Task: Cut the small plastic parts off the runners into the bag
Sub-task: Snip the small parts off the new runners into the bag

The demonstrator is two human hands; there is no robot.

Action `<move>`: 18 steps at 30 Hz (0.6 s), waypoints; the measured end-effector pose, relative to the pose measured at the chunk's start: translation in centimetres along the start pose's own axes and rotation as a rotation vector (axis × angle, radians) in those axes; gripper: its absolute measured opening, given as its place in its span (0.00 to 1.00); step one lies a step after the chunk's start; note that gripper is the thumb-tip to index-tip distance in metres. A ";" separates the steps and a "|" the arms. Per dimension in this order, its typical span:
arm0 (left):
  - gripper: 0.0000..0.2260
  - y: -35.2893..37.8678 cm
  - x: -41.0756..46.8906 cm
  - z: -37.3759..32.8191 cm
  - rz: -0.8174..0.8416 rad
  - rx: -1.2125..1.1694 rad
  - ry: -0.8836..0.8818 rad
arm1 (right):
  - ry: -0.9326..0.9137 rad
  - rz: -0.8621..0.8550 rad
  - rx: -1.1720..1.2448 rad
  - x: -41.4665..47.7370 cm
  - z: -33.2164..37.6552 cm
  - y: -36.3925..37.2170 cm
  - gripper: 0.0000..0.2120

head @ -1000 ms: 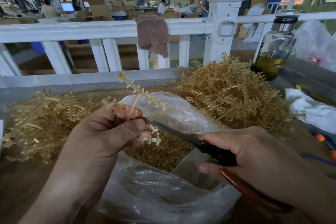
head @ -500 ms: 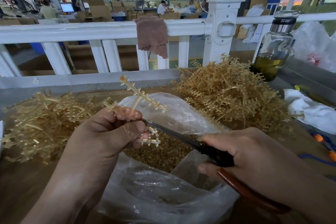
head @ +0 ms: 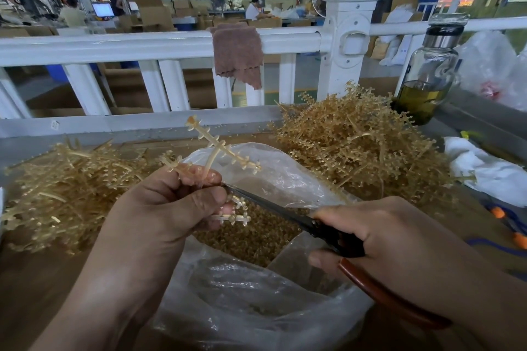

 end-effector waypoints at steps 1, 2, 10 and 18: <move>0.07 0.0 -0.1 0.0 -0.005 0.013 -0.001 | -0.003 -0.006 0.000 0.0 0.0 0.0 0.16; 0.08 -0.1 -0.1 0.1 -0.008 0.018 -0.001 | -0.005 -0.012 0.000 0.0 0.0 0.0 0.15; 0.04 0.2 -0.1 -0.8 0.005 -0.004 -0.014 | -0.034 -0.019 0.039 0.0 -0.6 0.1 0.20; 0.05 0.3 0.0 -1.0 -0.007 0.006 -0.027 | -0.039 -0.032 0.008 0.3 -0.4 0.2 0.13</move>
Point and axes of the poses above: each hand's wrist, its own x-axis towards the middle knuckle, its own y-axis out of the palm, z = x × y, the point moved 3 cm from there along x, towards the middle knuckle, and after that the axes turned 12 degrees about x, right-handed, at the moved point
